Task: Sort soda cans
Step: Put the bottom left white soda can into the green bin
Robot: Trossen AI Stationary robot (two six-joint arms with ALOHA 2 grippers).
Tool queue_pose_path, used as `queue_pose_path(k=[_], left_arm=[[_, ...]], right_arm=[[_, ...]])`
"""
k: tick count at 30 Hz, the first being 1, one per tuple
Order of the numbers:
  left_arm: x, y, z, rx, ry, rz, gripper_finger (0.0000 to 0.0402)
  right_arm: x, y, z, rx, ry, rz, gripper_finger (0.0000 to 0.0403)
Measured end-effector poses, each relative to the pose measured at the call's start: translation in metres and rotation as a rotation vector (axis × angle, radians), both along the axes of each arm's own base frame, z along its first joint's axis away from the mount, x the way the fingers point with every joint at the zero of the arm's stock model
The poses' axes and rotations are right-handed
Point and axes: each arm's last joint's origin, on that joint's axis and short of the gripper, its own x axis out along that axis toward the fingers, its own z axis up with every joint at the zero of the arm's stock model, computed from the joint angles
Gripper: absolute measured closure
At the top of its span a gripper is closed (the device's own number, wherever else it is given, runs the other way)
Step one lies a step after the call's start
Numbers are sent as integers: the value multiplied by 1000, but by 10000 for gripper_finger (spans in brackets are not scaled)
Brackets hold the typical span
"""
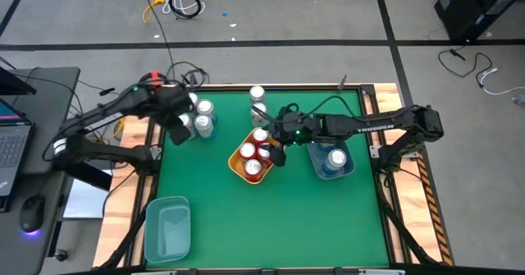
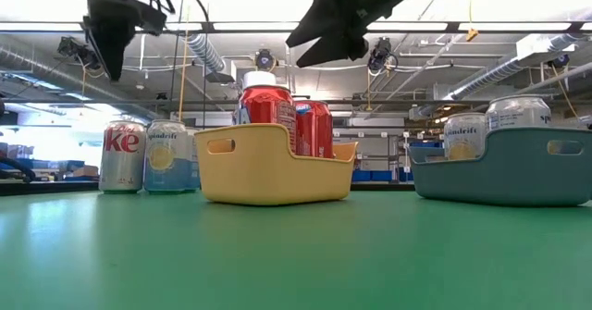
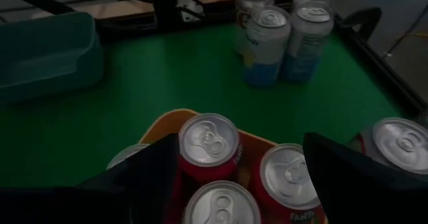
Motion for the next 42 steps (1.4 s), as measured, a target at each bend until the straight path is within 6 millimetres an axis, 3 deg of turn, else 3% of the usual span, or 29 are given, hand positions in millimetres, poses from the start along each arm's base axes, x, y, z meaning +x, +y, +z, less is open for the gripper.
queue_pose_path(k=[8,14,31,42], left_arm=[[24,13,-19,-44,131,-37,155],[34,22,-27,-2,184,-66,95],[11,69,-30,-70,74,55,88],[1,71,-66,-179,70,97,88]], right_arm=[[-1,1,1,8,-1,26,105],[-1,1,1,11,3,32,107],[-1,2,1,19,9,79,114],[-1,2,1,14,9,83,115]])
